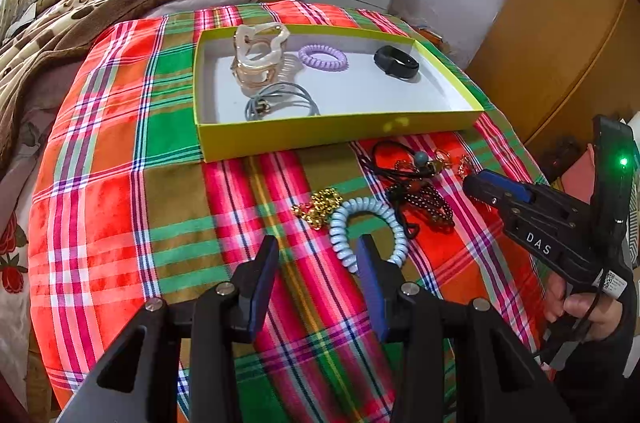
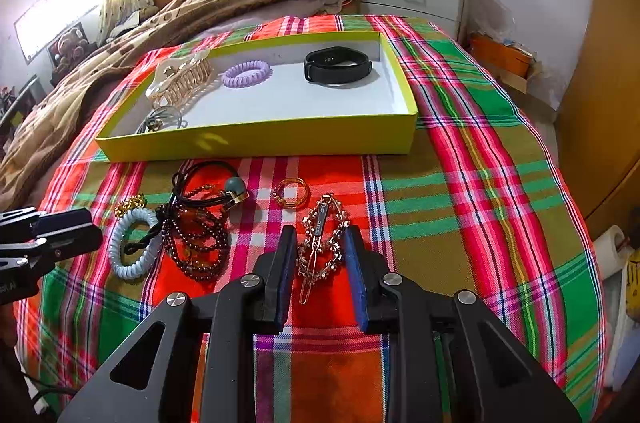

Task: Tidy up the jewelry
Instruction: 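Move the left tool to the light-blue coil while the right tool approaches the gold chain clip, then grasp the light-blue coil with the left tool while the right tool grasps the gold chain clip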

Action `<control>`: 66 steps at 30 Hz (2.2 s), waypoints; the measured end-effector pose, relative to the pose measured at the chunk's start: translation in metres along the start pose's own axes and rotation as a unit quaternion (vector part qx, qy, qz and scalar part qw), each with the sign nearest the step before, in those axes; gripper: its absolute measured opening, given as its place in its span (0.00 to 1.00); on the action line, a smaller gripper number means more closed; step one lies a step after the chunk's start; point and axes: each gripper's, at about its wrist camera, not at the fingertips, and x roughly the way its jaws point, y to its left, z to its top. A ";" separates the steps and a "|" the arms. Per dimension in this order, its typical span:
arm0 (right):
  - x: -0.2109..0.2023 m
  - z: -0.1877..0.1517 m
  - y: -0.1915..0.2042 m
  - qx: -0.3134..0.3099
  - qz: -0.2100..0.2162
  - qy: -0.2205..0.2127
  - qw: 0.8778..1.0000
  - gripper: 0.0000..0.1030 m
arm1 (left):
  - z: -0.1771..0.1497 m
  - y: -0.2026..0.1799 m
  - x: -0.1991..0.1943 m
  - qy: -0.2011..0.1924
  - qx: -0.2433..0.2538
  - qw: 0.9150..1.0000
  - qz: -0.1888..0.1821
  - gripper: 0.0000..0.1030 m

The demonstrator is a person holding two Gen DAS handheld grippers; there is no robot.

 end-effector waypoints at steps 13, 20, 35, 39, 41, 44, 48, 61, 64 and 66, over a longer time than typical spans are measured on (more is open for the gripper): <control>-0.021 0.000 -0.011 0.015 0.010 -0.033 0.999 0.24 | 0.001 -0.014 0.014 0.025 0.009 0.999 0.028 0.41; -0.024 0.000 -0.011 0.015 0.018 -0.041 0.999 0.24 | 0.003 -0.022 0.019 0.032 0.029 0.997 0.059 0.41; -0.027 0.000 -0.014 0.016 0.020 -0.047 0.999 0.18 | -0.006 -0.016 0.011 0.024 0.054 0.994 0.097 0.10; -0.030 -0.001 -0.019 0.023 0.017 -0.050 0.998 0.15 | -0.007 -0.013 0.007 0.011 0.045 0.996 0.081 0.10; -0.029 -0.002 -0.022 0.029 0.023 -0.046 0.998 0.15 | -0.007 -0.012 0.002 0.001 0.039 0.996 0.077 0.10; -0.027 -0.006 -0.026 0.045 0.039 -0.035 0.998 0.15 | -0.006 -0.012 -0.006 -0.012 0.035 0.997 0.067 0.10; -0.017 -0.009 -0.019 0.029 0.034 -0.015 0.999 0.17 | -0.005 -0.012 -0.011 -0.020 0.032 0.997 0.060 0.10; -0.017 -0.014 -0.013 0.006 0.008 -0.016 1.000 0.04 | -0.005 -0.010 -0.016 -0.024 0.027 0.998 0.061 0.10; -0.018 -0.013 -0.012 0.002 0.006 -0.017 1.000 0.04 | -0.002 -0.011 -0.023 -0.033 0.029 0.997 0.058 0.10; -0.020 -0.012 -0.013 0.008 0.009 -0.019 1.000 0.04 | 0.001 -0.011 -0.027 -0.040 0.028 0.997 0.056 0.10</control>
